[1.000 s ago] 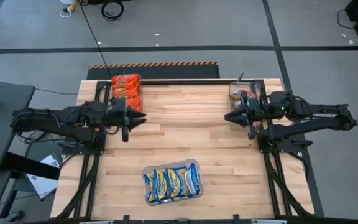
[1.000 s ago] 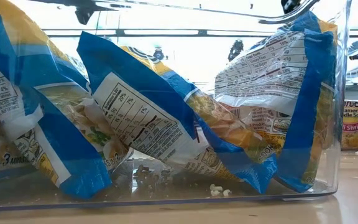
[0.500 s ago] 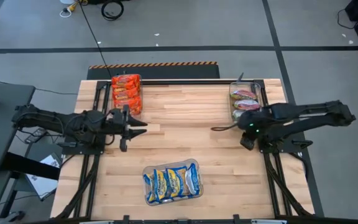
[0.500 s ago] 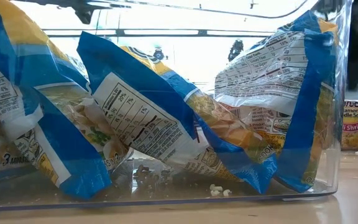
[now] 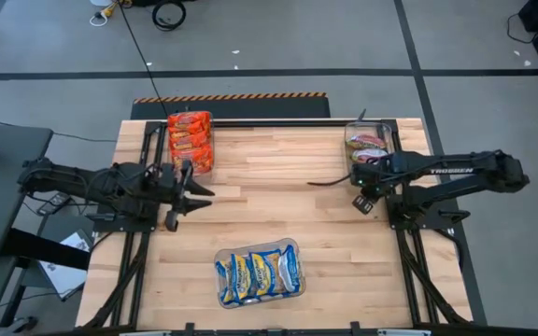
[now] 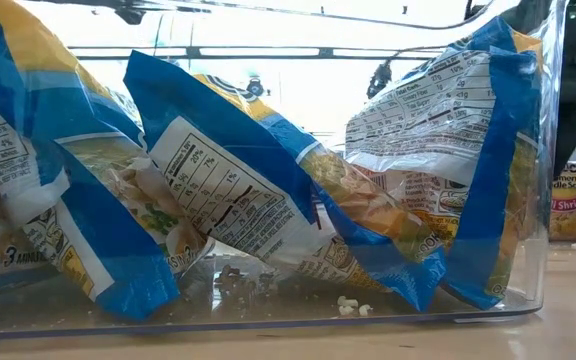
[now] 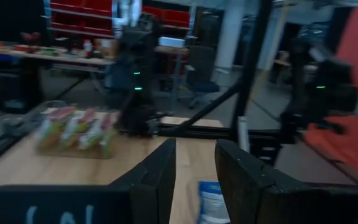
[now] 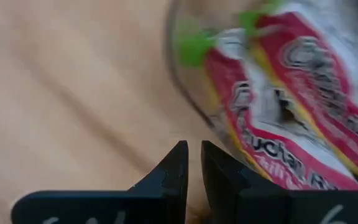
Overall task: Sort Maruchan noodles
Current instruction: Return to Home Position
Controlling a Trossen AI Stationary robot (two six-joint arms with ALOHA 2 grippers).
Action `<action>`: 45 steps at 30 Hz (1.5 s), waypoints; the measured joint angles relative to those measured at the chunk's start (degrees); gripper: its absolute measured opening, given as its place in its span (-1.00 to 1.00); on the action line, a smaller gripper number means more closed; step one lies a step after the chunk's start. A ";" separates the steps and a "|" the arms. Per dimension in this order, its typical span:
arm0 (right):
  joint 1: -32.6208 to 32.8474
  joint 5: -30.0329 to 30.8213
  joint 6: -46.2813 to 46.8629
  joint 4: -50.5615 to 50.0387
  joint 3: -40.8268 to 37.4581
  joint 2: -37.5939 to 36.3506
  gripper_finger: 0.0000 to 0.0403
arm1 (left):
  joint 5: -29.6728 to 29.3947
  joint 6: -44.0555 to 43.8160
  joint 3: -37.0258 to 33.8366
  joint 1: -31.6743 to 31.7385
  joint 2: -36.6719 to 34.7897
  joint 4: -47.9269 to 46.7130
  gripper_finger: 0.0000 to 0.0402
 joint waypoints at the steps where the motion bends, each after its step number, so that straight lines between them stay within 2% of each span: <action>1: -0.71 1.17 1.03 -0.86 0.00 0.19 -0.74 | 1.23 -0.54 0.00 0.00 -0.30 -0.06 -0.42; 8: -4.59 12.85 4.76 -2.93 0.00 0.29 -0.74 | 4.87 -0.86 0.04 -0.04 -1.69 0.03 -0.42; 10: -5.28 13.94 5.51 -2.62 0.00 0.29 -0.74 | 4.83 -0.61 0.04 -0.04 -2.28 -0.51 -0.42; 13: -4.69 11.66 6.46 -2.37 0.00 -0.80 -0.74 | 4.78 0.29 0.01 -0.02 -3.00 -1.80 -0.42; 16: -0.56 9.82 7.33 1.30 0.00 -3.99 -0.74 | 2.97 -0.16 -2.40 -0.03 -4.06 -1.06 -0.42; 19: 5.86 6.06 2.91 12.49 0.00 -8.21 -0.74 | -2.85 -3.55 -7.99 -0.02 -6.27 1.60 -0.42; 22: 12.87 1.47 -5.10 24.46 0.00 -12.39 -0.74 | -4.35 -2.92 -14.39 0.00 -9.47 7.68 -0.42; 25: 19.13 4.22 -12.36 34.20 -0.75 -17.19 -0.74 | -4.95 -0.70 -19.11 -0.02 -13.75 11.51 -0.42; 28: 22.83 6.66 -19.09 41.44 -3.38 -22.95 -0.74 | -9.34 0.32 -22.30 -0.02 -18.46 11.02 -0.42; 33: 23.11 1.18 -24.90 51.12 -9.51 -33.94 -0.74 | -20.92 0.79 -25.41 0.00 -25.35 8.99 -0.42; 35: 22.34 0.51 -25.11 52.36 -11.97 -38.84 -0.74 | -22.88 1.37 -25.95 0.02 -27.51 6.79 -0.42; 39: 21.48 -1.68 -25.80 53.15 -16.95 -49.28 -0.74 | -22.94 1.98 -28.26 0.00 -30.58 4.70 -0.42; 42: 21.41 -3.17 -25.71 53.56 -20.48 -56.80 -0.74 | -21.90 2.14 -32.23 -0.01 -32.27 8.13 -0.42; 45: 21.40 -4.29 -24.56 52.76 -21.41 -56.16 -0.74 | -18.04 2.60 -32.26 0.03 -33.05 9.42 -0.42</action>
